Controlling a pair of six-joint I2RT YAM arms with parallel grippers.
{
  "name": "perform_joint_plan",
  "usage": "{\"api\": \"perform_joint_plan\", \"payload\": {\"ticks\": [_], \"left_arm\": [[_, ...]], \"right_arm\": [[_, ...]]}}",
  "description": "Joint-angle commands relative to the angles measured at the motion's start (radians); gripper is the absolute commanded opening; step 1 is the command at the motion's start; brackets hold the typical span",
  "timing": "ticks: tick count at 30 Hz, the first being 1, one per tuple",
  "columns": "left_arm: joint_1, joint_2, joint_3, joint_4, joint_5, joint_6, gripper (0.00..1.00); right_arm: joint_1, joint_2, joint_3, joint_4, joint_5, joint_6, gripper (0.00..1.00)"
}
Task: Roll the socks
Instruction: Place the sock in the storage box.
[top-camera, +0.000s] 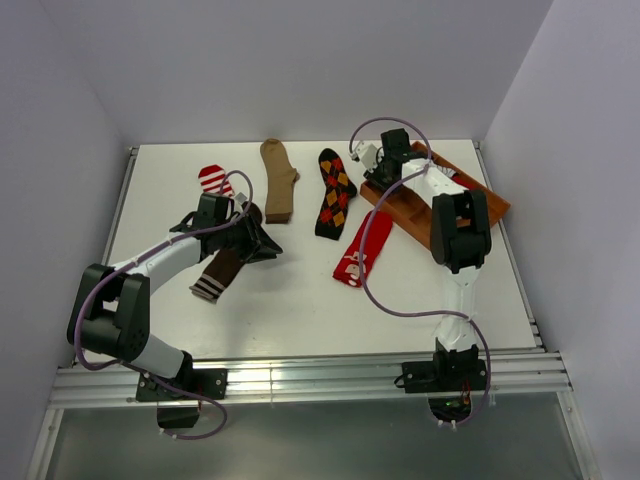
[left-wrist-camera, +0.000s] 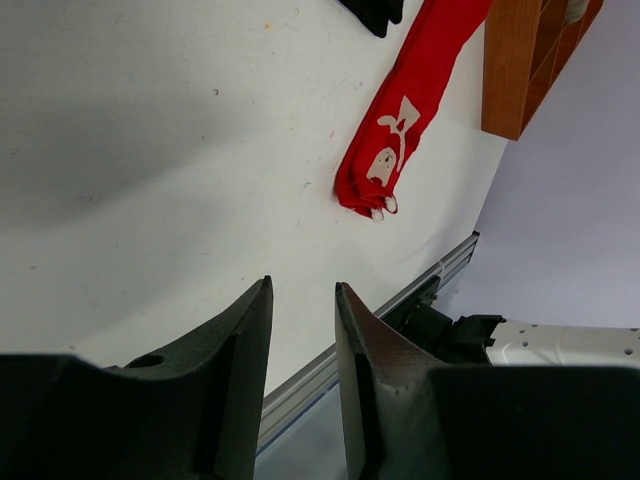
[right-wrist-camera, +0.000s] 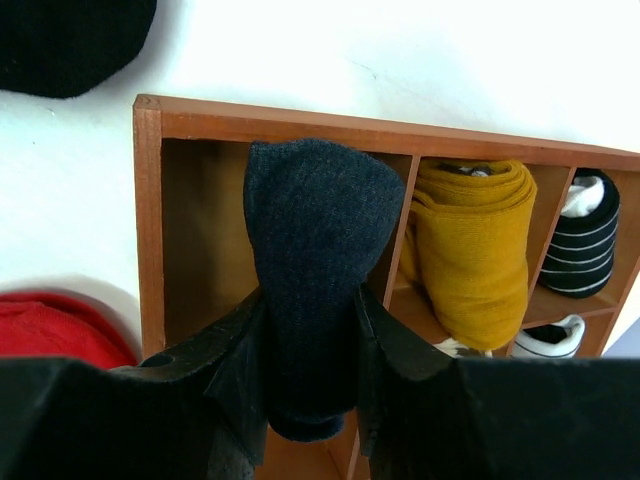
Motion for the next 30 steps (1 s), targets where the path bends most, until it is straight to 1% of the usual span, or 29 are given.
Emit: {"api": "perform_joint_plan", "payload": {"ticks": [1, 4, 5, 6, 9, 12, 21, 30], "left_arm": [[0.004, 0.004, 0.022, -0.007, 0.01, 0.027, 0.37], [0.004, 0.001, 0.024, -0.01, 0.01, 0.028, 0.37], [0.004, -0.001, 0.024, -0.01, 0.01, 0.028, 0.37], [0.004, -0.001, 0.024, -0.012, 0.012, 0.028, 0.37], [0.004, -0.003, 0.025, -0.018, 0.012, 0.028, 0.37], [0.004, -0.004, 0.024, -0.018, 0.012, 0.028, 0.37], [0.004, -0.006, 0.014, -0.01, 0.012, 0.024, 0.36], [0.004, 0.002, 0.02, -0.009, 0.013, 0.019, 0.37]], "right_arm": [[-0.01, -0.022, 0.035, -0.045, 0.046, -0.032, 0.03], [-0.011, 0.004, 0.053, -0.071, 0.031, -0.032, 0.04], [-0.01, 0.014, 0.066, -0.087, 0.004, -0.03, 0.04], [-0.01, 0.027, 0.079, -0.128, -0.004, -0.029, 0.04], [-0.011, 0.086, 0.165, -0.201, -0.032, -0.018, 0.03], [-0.011, 0.106, 0.187, -0.234, -0.055, -0.013, 0.04], [-0.022, 0.204, 0.36, -0.38, -0.171, 0.042, 0.04], [-0.048, 0.249, 0.451, -0.45, -0.276, 0.094, 0.06]]}}
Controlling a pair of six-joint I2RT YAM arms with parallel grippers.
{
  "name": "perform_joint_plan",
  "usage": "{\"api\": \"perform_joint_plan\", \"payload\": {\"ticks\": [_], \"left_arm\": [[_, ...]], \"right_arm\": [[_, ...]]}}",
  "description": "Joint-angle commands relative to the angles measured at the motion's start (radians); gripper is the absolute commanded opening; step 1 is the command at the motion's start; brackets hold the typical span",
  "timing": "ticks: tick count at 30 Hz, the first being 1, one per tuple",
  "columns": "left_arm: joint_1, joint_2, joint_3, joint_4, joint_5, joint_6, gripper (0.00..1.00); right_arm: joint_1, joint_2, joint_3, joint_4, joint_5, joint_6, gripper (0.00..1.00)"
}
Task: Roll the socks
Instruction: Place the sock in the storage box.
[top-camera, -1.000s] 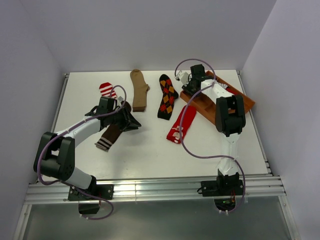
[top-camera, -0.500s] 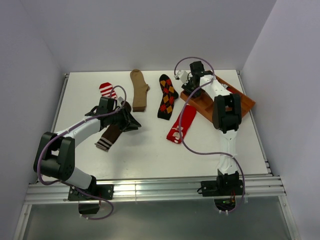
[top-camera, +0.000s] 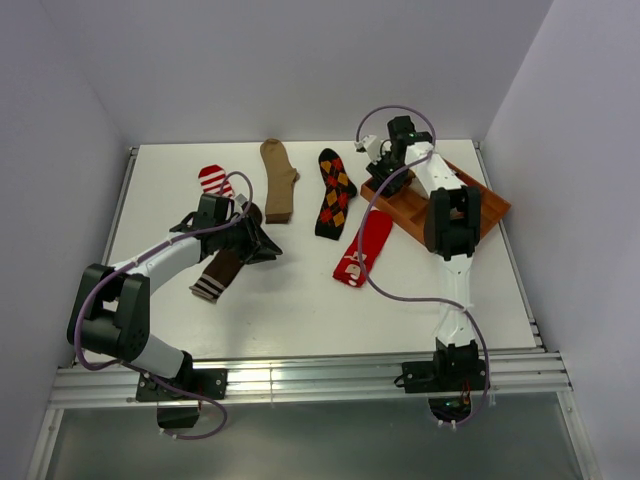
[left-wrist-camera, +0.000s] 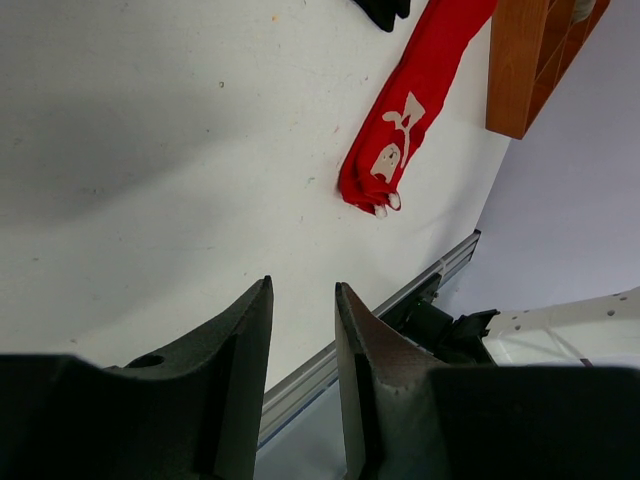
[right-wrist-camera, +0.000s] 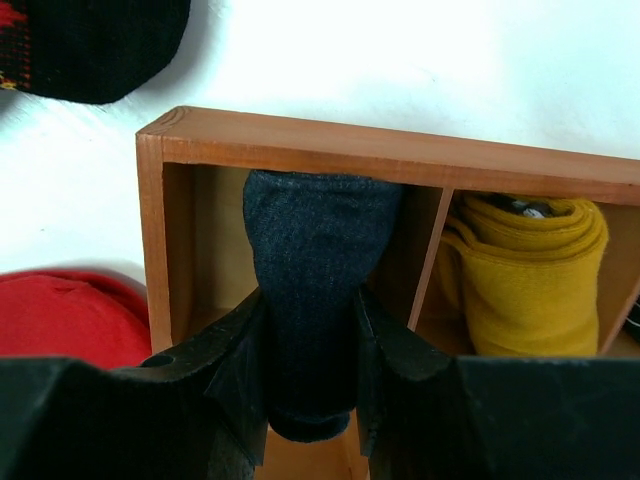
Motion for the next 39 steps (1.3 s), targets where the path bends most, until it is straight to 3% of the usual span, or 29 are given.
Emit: {"api": "perform_joint_plan", "payload": {"ticks": [1, 10, 18, 21, 28, 39], "left_arm": [[0.004, 0.004, 0.022, 0.007, 0.013, 0.018, 0.36], [0.004, 0.007, 0.024, 0.011, 0.015, 0.014, 0.37], [0.004, 0.004, 0.037, -0.003, 0.013, 0.021, 0.36], [0.004, 0.0, 0.039, -0.008, 0.013, 0.024, 0.36], [0.004, 0.0, 0.04, -0.005, 0.016, 0.024, 0.37], [0.004, 0.0, 0.039, 0.0, 0.019, 0.025, 0.37]], "right_arm": [[-0.005, 0.048, 0.055, -0.062, -0.101, 0.053, 0.06], [-0.025, 0.091, 0.102, -0.104, -0.119, 0.09, 0.08], [-0.025, 0.101, 0.13, -0.131, -0.096, 0.11, 0.16], [-0.023, 0.117, 0.145, -0.145, -0.09, 0.108, 0.24], [-0.022, 0.049, 0.084, -0.076, -0.078, 0.119, 0.59], [-0.013, -0.02, 0.081, -0.015, -0.084, 0.136, 0.65]]}}
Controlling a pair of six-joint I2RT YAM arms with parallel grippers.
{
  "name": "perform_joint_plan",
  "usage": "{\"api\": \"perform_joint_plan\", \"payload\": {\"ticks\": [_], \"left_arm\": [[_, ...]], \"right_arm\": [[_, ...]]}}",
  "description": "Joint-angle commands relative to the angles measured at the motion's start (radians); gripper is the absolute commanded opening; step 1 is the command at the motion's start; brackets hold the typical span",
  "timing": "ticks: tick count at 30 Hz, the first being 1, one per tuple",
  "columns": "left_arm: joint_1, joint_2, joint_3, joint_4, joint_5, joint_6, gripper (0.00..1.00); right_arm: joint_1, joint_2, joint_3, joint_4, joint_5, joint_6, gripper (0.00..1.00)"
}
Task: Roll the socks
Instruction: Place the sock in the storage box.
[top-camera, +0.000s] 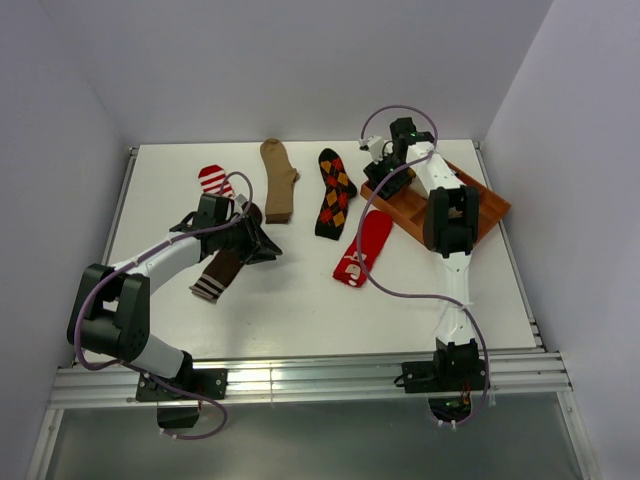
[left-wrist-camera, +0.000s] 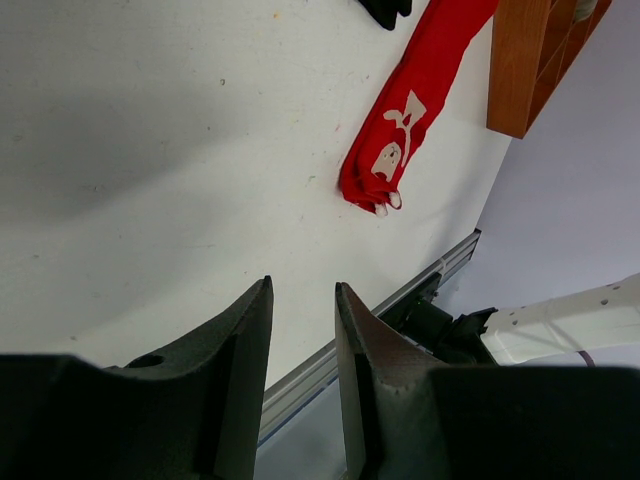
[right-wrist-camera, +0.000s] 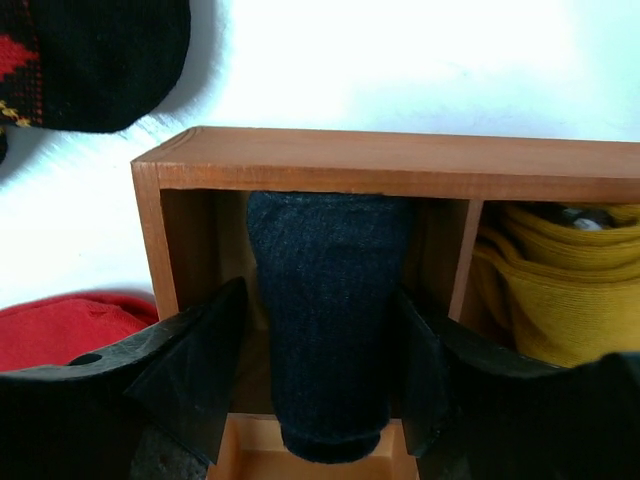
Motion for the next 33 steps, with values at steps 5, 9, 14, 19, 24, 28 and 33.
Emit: {"api": "perform_joint_plan", "payload": {"ticks": [5, 9, 14, 19, 24, 28, 33], "left_arm": [[0.004, -0.003, 0.036, 0.008, 0.019, 0.025, 0.37], [0.004, -0.006, 0.038, 0.004, 0.018, 0.027, 0.37], [0.004, -0.006, 0.036, 0.004, 0.018, 0.028, 0.37], [0.004, -0.007, 0.039, 0.004, 0.019, 0.028, 0.36], [0.004, -0.009, 0.038, 0.002, 0.018, 0.03, 0.37], [0.004, -0.009, 0.036, 0.002, 0.019, 0.031, 0.36], [0.004, -0.006, 0.038, 0.002, 0.021, 0.033, 0.36]], "right_arm": [[0.012, -0.077, 0.047, 0.034, 0.022, 0.019, 0.66], [0.012, -0.087, 0.05, 0.03, 0.026, 0.016, 0.66], [0.012, -0.11, 0.045, 0.027, 0.022, 0.014, 0.66], [0.013, -0.129, 0.042, 0.027, 0.023, 0.014, 0.66], [0.013, -0.146, 0.031, 0.028, 0.026, 0.016, 0.66], [0.013, -0.157, 0.015, 0.024, 0.031, 0.011, 0.65], [0.013, -0.163, -0.019, 0.017, 0.037, 0.001, 0.6]]}}
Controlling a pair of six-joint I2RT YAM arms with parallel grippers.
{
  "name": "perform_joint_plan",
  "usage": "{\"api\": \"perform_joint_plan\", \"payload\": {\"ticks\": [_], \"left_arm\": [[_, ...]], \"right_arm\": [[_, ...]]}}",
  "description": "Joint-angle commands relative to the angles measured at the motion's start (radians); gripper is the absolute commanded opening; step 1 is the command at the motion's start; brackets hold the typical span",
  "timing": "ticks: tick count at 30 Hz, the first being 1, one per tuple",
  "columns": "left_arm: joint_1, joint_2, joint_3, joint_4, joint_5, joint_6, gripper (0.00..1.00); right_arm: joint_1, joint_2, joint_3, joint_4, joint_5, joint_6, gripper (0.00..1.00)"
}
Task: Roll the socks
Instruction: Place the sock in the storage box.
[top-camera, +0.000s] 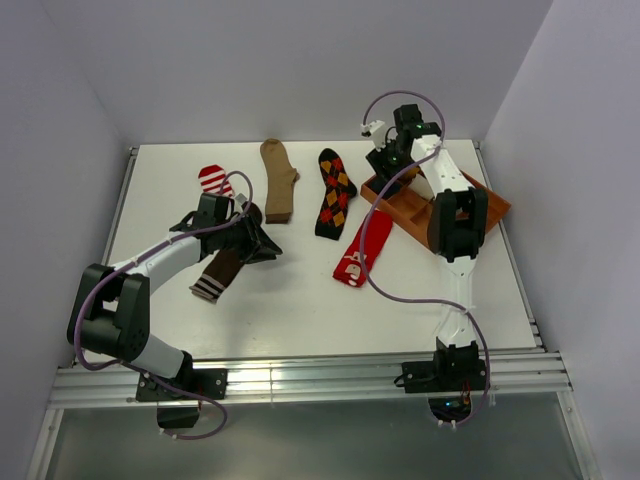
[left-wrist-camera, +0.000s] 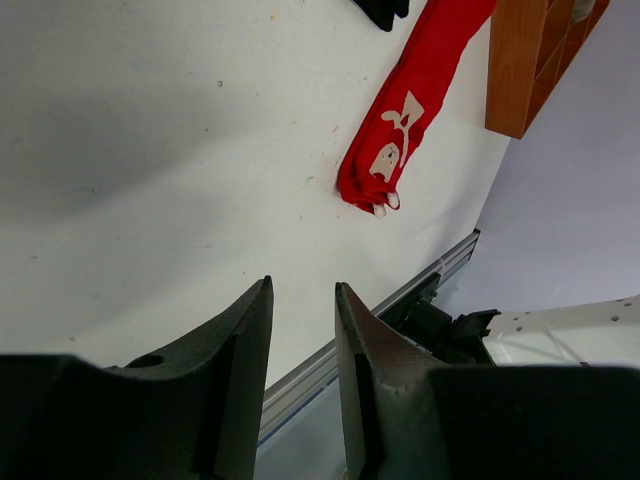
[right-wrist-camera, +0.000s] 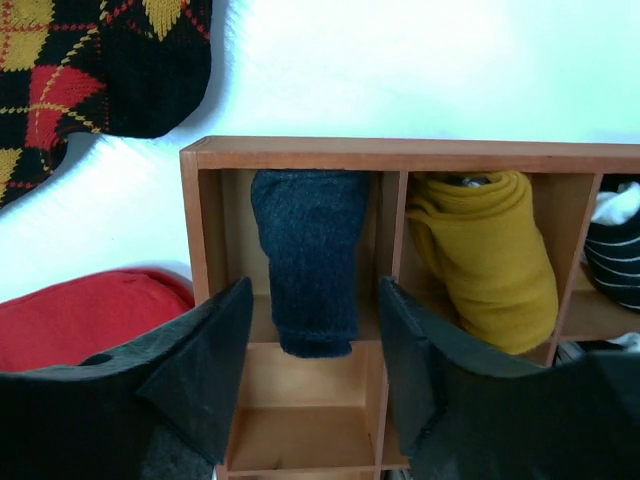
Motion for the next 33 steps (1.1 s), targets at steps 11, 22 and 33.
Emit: {"api": "perform_joint_plan", "payload": {"ticks": [11, 22, 33], "left_arm": [[0.004, -0.006, 0.033, 0.009, 0.019, 0.028, 0.36], [0.004, -0.001, 0.034, 0.006, 0.016, 0.026, 0.36], [0.004, 0.01, 0.036, 0.018, 0.019, 0.02, 0.36]], "right_arm": [[0.007, -0.027, -0.036, -0.027, 0.051, -0.024, 0.39], [0.007, 0.042, -0.043, -0.045, 0.052, -0.022, 0.29], [0.009, 0.068, -0.052, -0.05, 0.068, -0.024, 0.28]]}}
